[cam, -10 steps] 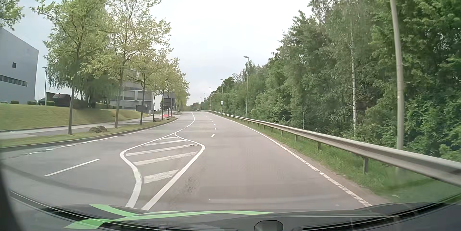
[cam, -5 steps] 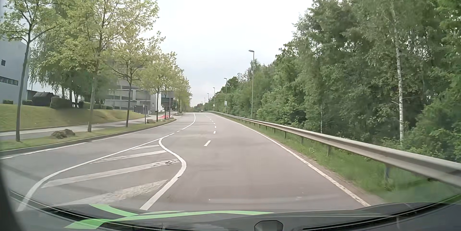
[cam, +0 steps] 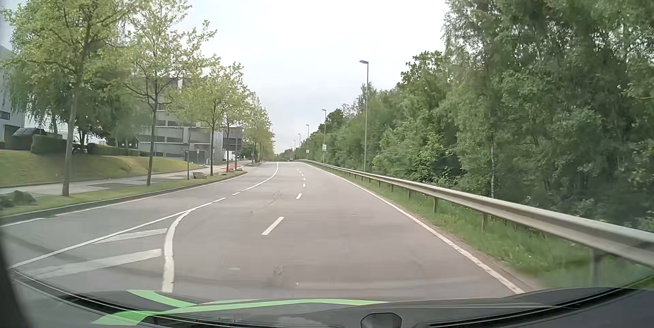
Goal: Follow the waypoints while adhering to traffic rules and regulations
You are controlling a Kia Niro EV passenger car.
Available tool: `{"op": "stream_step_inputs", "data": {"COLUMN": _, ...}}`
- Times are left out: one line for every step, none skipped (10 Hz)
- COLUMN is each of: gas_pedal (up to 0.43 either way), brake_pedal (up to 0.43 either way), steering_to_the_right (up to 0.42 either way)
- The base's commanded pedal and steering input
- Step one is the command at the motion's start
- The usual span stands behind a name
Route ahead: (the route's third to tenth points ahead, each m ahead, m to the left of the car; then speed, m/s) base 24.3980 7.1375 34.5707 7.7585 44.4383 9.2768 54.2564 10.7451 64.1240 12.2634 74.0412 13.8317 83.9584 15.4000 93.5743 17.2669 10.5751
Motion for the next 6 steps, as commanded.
{"op": "stream_step_inputs", "data": {"gas_pedal": 0.130, "brake_pedal": 0.000, "steering_to_the_right": -0.013}}
{"op": "stream_step_inputs", "data": {"gas_pedal": 0.130, "brake_pedal": 0.000, "steering_to_the_right": -0.013}}
{"op": "stream_step_inputs", "data": {"gas_pedal": 0.130, "brake_pedal": 0.000, "steering_to_the_right": -0.013}}
{"op": "stream_step_inputs", "data": {"gas_pedal": 0.130, "brake_pedal": 0.000, "steering_to_the_right": -0.012}}
{"op": "stream_step_inputs", "data": {"gas_pedal": 0.130, "brake_pedal": 0.000, "steering_to_the_right": -0.013}}
{"op": "stream_step_inputs", "data": {"gas_pedal": 0.130, "brake_pedal": 0.000, "steering_to_the_right": -0.013}}
